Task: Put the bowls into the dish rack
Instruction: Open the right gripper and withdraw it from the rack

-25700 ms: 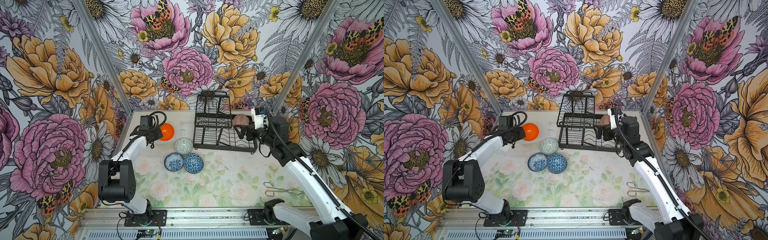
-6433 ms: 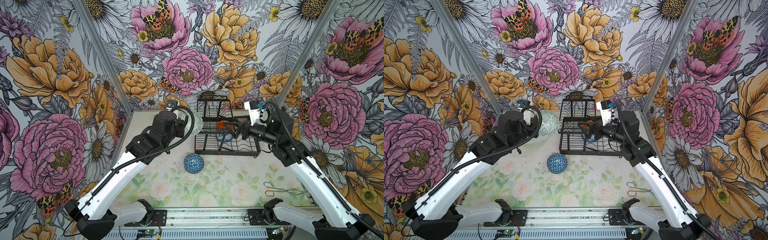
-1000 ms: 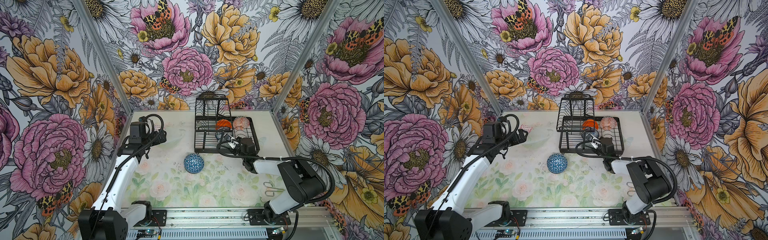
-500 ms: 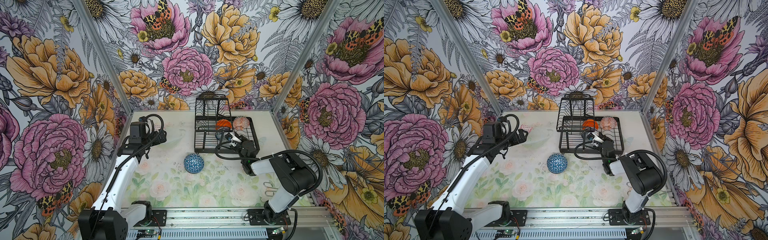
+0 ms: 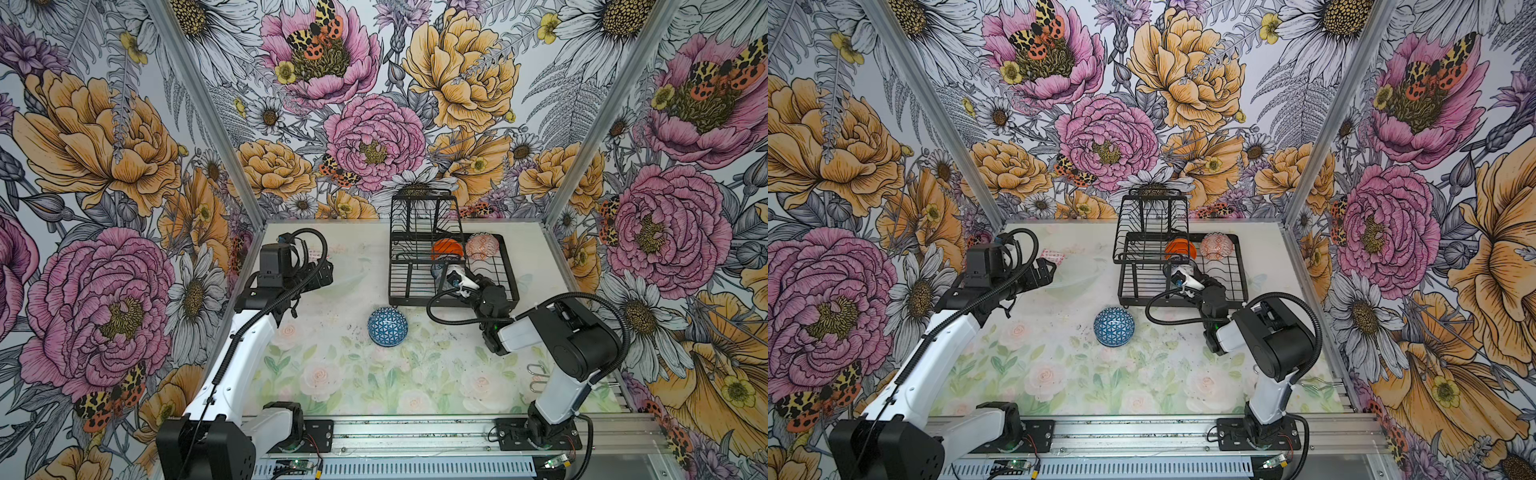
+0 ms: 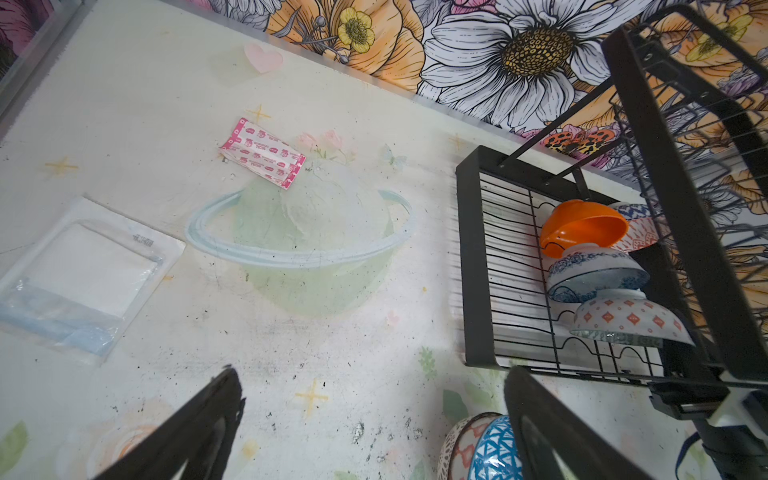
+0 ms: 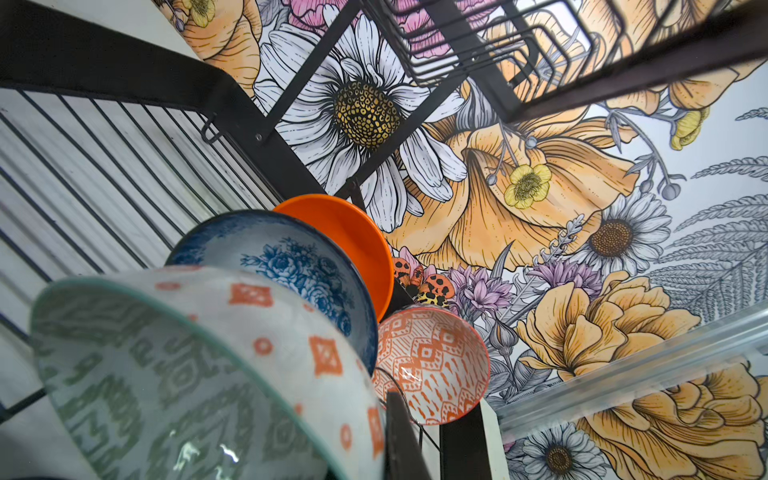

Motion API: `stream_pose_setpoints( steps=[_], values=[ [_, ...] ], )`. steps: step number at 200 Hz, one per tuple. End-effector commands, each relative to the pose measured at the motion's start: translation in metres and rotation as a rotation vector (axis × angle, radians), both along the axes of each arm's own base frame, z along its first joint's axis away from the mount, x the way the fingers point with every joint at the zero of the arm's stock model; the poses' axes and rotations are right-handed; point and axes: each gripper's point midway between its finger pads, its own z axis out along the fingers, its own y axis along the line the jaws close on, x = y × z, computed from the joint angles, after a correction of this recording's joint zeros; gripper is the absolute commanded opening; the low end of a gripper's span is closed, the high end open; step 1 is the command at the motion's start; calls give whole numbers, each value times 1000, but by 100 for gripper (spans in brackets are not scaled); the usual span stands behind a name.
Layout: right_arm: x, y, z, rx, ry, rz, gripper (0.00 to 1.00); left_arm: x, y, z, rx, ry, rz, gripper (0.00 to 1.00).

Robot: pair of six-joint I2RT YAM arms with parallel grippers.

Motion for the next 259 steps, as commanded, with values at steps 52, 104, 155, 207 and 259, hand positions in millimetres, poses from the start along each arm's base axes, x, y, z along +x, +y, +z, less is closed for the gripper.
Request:
stream_pose_setpoints(
  steps=[52,104,155,207,259],
  values=[
    [-9,29,-15,51,112,134,0,-2,-1,3,-12,-19,-11,99],
    [-21,35,-28,40,264,181,0,-2,-1,1,-10,-17,-11,99],
    [-24,34,-34,23,321,175,0,-3,-1,0,-8,-16,-13,99],
    [-17,19,-39,-70,360,90,0,-4,0,-2,-7,-10,-11,99],
    [-16,15,-42,-79,368,68,5,-3,0,-3,-7,-7,-11,99]
  ],
)
